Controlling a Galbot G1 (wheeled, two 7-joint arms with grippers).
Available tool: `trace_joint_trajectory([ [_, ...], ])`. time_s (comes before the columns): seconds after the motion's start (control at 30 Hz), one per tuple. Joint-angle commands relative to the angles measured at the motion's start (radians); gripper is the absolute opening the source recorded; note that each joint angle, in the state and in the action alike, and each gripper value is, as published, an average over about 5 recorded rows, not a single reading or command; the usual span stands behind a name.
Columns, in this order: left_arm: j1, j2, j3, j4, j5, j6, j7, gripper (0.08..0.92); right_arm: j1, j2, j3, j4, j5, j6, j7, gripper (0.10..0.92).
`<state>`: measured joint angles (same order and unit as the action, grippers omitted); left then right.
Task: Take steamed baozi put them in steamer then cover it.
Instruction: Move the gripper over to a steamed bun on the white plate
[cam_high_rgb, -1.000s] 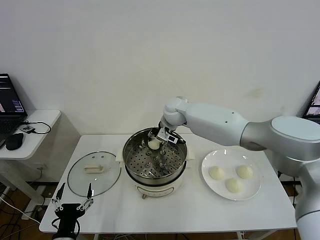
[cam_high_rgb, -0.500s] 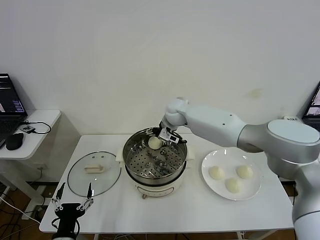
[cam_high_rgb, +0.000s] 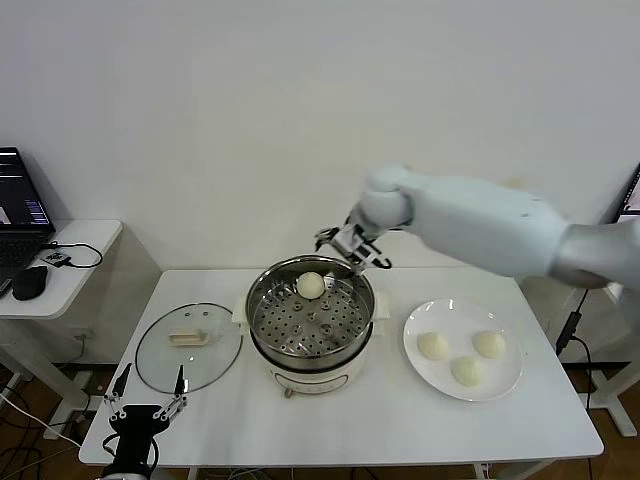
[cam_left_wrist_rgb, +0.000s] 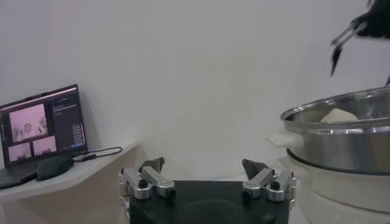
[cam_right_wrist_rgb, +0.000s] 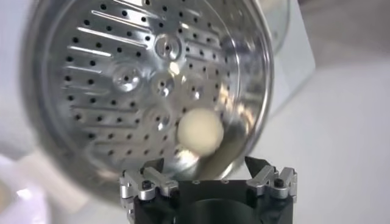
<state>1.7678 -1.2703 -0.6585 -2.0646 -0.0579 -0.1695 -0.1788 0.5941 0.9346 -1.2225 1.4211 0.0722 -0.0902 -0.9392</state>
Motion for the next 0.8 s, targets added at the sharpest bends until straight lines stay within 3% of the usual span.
trace_joint_trajectory([
  [0.03,-0.007,0.013,-0.011,0.000,-0.010,0.004,0.004,0.823,0.022,-0.416,0.015,0.272,0.115,-0.247,-0.011,0.823],
  [0.37,-0.025,0.015,-0.011,0.016,-0.007,0.013,0.011,0.823,-0.270,-0.543,0.175,0.263,0.018,-0.270,0.020,0.823],
  [0.8,-0.017,0.009,-0.032,0.010,-0.004,0.026,0.017,0.823,-0.582,-0.441,0.357,0.094,-0.106,-0.247,0.022,0.823],
])
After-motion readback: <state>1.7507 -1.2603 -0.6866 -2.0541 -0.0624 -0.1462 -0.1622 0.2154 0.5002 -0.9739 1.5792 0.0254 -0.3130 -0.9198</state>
